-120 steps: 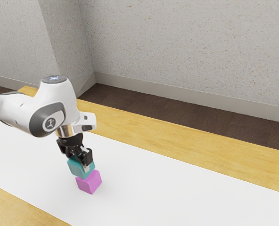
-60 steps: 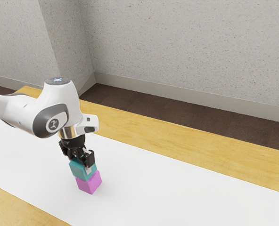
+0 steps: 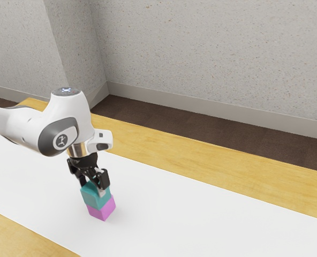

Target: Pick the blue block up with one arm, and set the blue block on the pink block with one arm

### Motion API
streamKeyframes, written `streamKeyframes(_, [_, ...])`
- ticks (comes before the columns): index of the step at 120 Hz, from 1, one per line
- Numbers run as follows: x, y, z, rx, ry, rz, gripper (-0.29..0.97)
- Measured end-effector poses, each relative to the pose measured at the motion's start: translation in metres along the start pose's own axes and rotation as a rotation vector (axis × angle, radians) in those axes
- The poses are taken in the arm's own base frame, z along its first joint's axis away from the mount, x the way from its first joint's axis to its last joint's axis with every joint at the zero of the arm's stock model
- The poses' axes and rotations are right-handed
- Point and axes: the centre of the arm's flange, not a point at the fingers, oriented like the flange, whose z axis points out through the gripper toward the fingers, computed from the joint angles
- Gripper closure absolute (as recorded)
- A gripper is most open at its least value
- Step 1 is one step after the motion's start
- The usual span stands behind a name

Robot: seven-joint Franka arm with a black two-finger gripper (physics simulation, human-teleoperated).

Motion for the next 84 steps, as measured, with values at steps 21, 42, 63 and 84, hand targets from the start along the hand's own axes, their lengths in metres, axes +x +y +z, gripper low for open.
streamKeyframes(21, [0.014, 0.003, -0.063, 0.005, 0.071, 0.01, 0.04])
streamKeyframes(42, [0.011, 0.004, -0.08, 0.006, 0.06, 0.015, 0.02])
streamKeyframes(63, [0.007, 0.003, -0.083, 0.005, 0.044, 0.015, 0.01])
streamKeyframes(84, [0.007, 0.01, -0.089, 0.008, 0.039, 0.03, 0.0])
